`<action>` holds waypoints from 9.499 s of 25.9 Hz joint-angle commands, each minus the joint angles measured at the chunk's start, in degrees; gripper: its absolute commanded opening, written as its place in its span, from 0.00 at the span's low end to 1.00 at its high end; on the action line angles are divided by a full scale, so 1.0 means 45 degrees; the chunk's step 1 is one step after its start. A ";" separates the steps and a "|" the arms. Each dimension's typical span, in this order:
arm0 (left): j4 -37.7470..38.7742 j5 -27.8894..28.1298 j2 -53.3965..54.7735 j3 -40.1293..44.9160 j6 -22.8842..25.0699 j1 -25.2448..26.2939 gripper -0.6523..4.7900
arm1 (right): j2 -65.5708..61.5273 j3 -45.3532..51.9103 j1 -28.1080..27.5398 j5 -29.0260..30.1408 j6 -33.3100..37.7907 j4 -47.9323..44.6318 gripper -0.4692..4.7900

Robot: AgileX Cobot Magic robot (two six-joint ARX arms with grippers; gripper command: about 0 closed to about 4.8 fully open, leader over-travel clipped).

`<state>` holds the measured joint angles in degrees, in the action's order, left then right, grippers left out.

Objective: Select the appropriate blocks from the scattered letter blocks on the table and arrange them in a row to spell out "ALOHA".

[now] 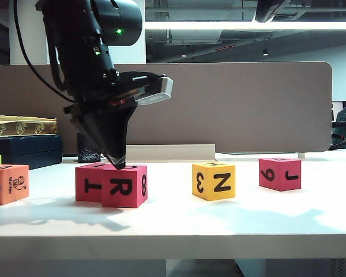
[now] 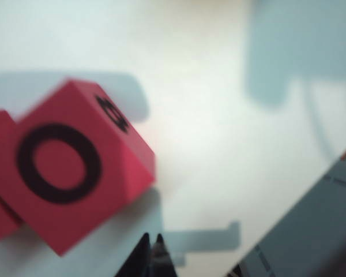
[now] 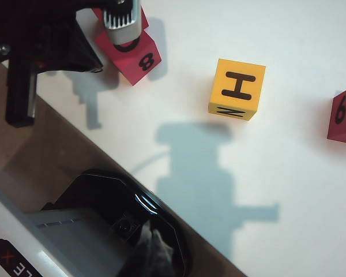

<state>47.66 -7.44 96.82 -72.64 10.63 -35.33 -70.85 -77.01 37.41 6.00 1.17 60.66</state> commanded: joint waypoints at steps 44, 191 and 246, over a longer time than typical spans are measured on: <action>0.0471 0.0423 0.0685 -0.2390 0.0311 -0.0287 0.11 | -0.0753 -0.0063 -0.0146 -0.0748 -0.0019 -0.0583 0.08; 0.2555 0.0165 -0.5333 -0.4425 0.0301 0.1481 0.11 | -0.8170 -0.0078 0.0019 0.0651 0.6411 -0.7436 0.64; 0.2331 0.0228 -0.5299 -0.4415 0.0306 0.1481 0.11 | -0.6737 -0.0092 -0.3269 -0.1132 0.2827 -0.5969 0.82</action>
<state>59.00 -6.46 73.14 -92.31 11.97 -28.67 -101.80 -77.25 23.05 1.39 15.29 34.20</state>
